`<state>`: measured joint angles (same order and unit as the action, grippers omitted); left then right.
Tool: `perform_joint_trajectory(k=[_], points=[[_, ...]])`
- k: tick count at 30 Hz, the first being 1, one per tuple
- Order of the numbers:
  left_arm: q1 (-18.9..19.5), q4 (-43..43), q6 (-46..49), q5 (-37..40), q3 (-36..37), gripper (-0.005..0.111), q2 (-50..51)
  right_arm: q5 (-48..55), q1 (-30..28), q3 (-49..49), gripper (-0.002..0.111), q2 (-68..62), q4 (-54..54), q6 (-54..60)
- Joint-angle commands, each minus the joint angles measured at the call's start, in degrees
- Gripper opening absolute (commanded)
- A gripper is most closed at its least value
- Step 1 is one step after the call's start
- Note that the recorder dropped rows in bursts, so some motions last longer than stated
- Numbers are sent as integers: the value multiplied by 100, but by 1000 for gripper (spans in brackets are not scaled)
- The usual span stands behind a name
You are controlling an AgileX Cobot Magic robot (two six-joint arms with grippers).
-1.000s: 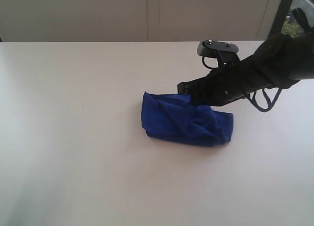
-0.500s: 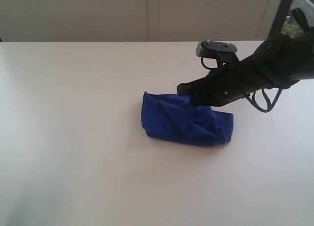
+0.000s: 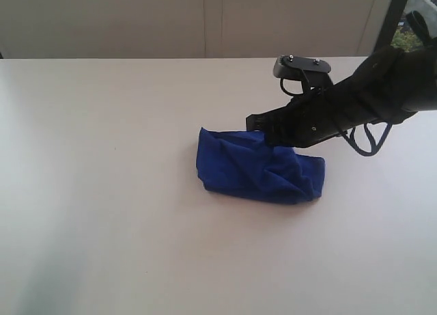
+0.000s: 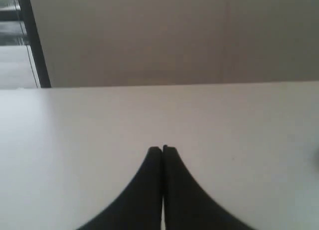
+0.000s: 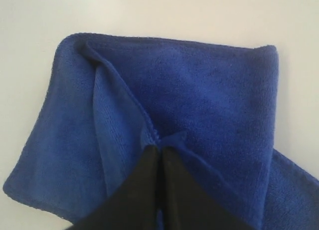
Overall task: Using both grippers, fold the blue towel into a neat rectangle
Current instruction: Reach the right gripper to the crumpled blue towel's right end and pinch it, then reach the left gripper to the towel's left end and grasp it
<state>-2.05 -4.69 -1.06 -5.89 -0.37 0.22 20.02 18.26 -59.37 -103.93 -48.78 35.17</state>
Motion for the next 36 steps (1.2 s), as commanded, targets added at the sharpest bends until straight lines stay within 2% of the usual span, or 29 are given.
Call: perform_joint_trajectory(k=[1, 7, 11, 15, 20, 24, 26, 30, 33, 36], points=[[10, -15, -53, -421, 37, 0, -22, -81, -6, -15, 0, 51, -9, 63], [10, -268, -1046, -633, 37, 0, -22, 144, -6, -67, 0, 51, 32, 63], [10, -298, -1248, -91, -293, 0, 371, 687, -6, -258, 0, 51, 103, 53], [10, -298, -1297, 437, -1171, 0, 1347, 878, -47, -463, 0, 51, 293, -120], [10, -298, -1108, 1654, -2480, 0, 2937, 869, -153, -546, 0, 51, 1377, -1062], [10, -629, -379, 2644, -3498, 0, 4430, 854, -233, -546, 0, 51, 1688, -1284], [10, -1181, 393, 3014, -3881, 0, 5079, 830, -233, -546, 0, 51, 1689, -1284], [-84, -3045, 2097, 3689, -4528, 0, 6328, 807, -233, -546, 0, 51, 1689, -1284], [-432, -3986, 2759, 3888, -4883, 0, 7214, 807, -233, -546, 0, 51, 1689, -1284], [-979, -4478, 2933, 3686, -5105, 0, 7971, 807, -233, -546, 0, 51, 1689, -1284]])
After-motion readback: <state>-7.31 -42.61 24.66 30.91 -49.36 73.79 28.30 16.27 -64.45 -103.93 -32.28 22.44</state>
